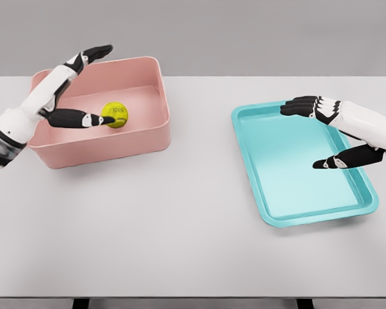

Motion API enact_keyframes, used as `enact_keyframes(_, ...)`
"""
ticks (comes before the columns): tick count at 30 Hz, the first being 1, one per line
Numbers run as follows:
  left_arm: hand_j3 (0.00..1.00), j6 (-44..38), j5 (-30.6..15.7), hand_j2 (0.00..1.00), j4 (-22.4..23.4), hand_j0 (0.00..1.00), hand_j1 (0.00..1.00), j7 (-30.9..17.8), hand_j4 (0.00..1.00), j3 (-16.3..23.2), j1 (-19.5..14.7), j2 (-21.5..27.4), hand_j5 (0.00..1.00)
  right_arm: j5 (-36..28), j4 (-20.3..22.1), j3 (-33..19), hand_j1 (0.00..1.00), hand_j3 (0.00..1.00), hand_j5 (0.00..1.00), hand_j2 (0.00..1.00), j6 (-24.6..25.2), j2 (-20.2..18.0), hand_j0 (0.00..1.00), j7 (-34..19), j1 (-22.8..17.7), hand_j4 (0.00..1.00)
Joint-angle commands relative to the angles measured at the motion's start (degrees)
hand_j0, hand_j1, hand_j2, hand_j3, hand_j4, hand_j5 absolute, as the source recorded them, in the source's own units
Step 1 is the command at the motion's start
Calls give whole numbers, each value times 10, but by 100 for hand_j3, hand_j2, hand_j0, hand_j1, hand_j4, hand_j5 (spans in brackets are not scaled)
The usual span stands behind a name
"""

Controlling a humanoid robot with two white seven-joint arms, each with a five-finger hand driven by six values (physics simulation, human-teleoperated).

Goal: Put the tennis from the blue tray into the pink basket with both arms

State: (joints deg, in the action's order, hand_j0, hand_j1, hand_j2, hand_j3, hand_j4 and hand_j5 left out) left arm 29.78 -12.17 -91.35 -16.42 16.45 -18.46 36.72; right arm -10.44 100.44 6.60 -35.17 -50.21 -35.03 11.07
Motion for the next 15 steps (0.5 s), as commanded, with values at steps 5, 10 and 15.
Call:
enact_keyframes(5,100,52,-2,100,-17,100,100,1,100,-4,36,43,100,-5,0,0,100,100,100,100,2,-1,100,0,-1,100)
enact_keyframes(10,100,52,-1,100,-20,100,100,3,100,-59,112,52,100,-5,0,0,100,100,100,100,2,-1,100,0,0,100)
enact_keyframes(15,100,52,0,100,-19,100,100,3,100,-64,118,52,100,-5,0,0,100,100,100,100,2,-1,100,0,0,100)
